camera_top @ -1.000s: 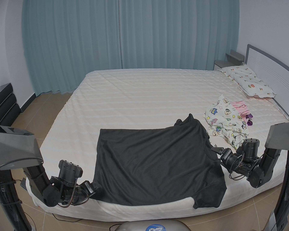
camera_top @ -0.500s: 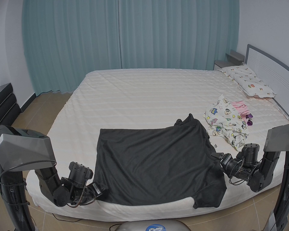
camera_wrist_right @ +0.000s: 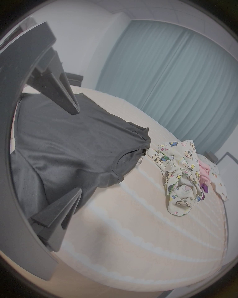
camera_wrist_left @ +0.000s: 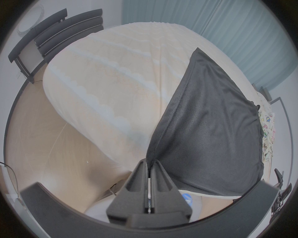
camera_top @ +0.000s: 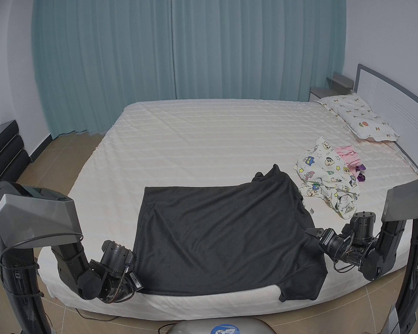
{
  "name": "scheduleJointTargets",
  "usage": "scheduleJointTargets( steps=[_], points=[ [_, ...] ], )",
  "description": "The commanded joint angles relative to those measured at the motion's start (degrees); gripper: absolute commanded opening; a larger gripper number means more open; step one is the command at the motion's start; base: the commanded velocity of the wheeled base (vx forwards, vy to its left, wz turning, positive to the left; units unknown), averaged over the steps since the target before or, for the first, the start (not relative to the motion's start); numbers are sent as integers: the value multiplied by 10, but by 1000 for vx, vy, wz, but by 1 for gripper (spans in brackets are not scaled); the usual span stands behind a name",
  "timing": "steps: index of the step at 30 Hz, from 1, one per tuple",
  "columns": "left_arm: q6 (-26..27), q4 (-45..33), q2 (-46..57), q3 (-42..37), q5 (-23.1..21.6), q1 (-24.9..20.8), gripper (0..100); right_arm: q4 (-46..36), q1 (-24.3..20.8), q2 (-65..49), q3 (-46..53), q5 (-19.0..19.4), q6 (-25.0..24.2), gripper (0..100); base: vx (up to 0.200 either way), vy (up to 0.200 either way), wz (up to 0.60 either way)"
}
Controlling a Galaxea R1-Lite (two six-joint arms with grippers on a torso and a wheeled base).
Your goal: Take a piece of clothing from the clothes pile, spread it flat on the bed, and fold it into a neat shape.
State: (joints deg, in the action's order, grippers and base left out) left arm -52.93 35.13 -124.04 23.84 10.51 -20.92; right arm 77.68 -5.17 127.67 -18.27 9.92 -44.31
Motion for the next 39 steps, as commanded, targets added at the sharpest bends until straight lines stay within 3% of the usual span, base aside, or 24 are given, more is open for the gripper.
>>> scheduleJointTargets(
  steps=[1,8,12,17,24,28,30,36,39],
  points=[
    [-2,-45,49,3,1,0,0,-1,21,3,25,5,56,100,0,0,0],
    [-3,-52,51,6,-2,0,0,-11,58,4,33,53,89,100,0,0,0],
    [-5,-47,49,10,-23,8,0,-56,88,13,28,67,152,100,0,0,0],
    [-6,-50,51,9,-51,15,0,-101,90,21,4,113,164,100,0,0,0],
    [-7,-47,56,11,-110,32,0,-198,86,27,-78,113,179,100,0,0,0],
    [-9,-47,57,11,-113,43,0,-243,89,28,-95,120,218,100,0,0,0],
    [-9,-46,54,12,-114,47,0,-252,91,29,-107,142,238,100,0,0,0],
    [-9,-46,60,13,-138,53,0,-285,91,34,-149,143,257,100,0,0,0],
    [-9,-46,61,13,-140,53,0,-348,91,34,-175,143,293,100,0,0,0]
  ],
)
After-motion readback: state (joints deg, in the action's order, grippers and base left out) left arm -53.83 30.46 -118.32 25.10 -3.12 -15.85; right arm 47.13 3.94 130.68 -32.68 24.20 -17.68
